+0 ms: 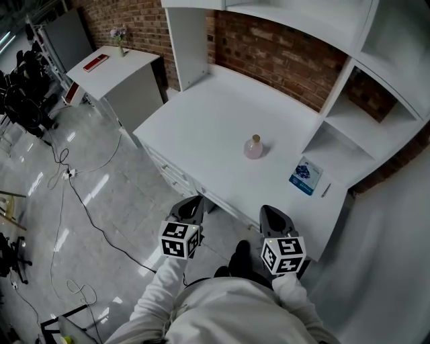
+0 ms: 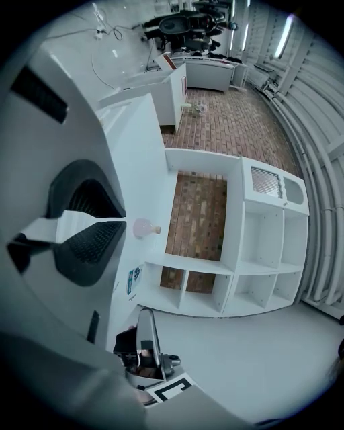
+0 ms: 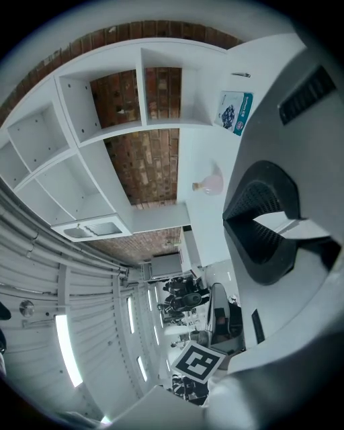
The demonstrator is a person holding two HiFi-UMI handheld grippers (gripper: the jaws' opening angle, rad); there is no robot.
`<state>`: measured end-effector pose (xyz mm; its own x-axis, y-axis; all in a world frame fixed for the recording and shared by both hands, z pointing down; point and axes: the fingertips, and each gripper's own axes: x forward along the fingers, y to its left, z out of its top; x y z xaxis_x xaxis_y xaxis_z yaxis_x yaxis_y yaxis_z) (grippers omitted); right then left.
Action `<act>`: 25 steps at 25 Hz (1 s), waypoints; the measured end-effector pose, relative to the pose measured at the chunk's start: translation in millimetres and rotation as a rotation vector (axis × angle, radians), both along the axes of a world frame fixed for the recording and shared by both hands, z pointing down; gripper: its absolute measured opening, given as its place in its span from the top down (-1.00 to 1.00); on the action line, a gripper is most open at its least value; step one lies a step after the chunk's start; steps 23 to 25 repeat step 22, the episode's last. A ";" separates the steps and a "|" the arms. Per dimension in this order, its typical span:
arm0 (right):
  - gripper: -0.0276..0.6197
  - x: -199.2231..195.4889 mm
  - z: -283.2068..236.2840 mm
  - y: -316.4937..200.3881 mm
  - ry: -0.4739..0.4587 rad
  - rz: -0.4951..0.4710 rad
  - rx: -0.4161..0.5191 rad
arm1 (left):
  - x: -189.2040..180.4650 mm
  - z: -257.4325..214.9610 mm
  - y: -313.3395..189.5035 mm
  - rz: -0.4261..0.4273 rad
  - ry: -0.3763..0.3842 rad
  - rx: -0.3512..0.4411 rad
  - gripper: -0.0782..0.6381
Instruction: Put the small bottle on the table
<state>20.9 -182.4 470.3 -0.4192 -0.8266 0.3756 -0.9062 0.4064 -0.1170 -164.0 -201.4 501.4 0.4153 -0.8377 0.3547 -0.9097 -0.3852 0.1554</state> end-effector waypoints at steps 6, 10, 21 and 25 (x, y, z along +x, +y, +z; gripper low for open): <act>0.83 -7.5 -0.1 6.2 -0.002 0.008 0.002 | -9.3 -3.9 5.7 0.000 0.008 0.012 0.69; 0.83 -9.9 -0.3 10.4 -0.001 0.012 0.003 | -14.2 -5.6 9.5 0.001 -0.004 0.020 0.69; 0.83 -17.1 0.5 15.0 -0.002 0.014 -0.003 | -27.8 -2.4 19.9 -0.012 0.004 0.001 0.69; 0.83 -18.9 0.7 15.8 -0.001 0.013 -0.004 | -29.6 -1.5 21.5 -0.013 0.007 -0.003 0.69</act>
